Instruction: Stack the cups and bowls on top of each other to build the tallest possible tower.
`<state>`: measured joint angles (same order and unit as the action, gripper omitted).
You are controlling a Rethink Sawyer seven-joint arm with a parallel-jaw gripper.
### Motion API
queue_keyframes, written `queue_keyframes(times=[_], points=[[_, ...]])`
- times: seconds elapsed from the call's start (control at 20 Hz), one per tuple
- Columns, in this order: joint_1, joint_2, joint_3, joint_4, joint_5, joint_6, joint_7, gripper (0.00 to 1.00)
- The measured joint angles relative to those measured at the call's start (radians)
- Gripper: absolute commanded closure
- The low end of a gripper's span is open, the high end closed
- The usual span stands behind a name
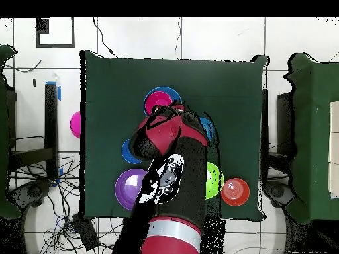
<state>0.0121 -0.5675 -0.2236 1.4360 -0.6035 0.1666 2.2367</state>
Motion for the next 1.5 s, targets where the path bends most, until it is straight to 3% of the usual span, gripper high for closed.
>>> queue_keyframes(times=[0.85,1.5], points=[[0.071,0.08,-0.01,-0.055,0.043,-0.027,0.0,1.0],[0.053,0.113,-0.01,-0.055,0.058,-0.052,0.0,1.0]])
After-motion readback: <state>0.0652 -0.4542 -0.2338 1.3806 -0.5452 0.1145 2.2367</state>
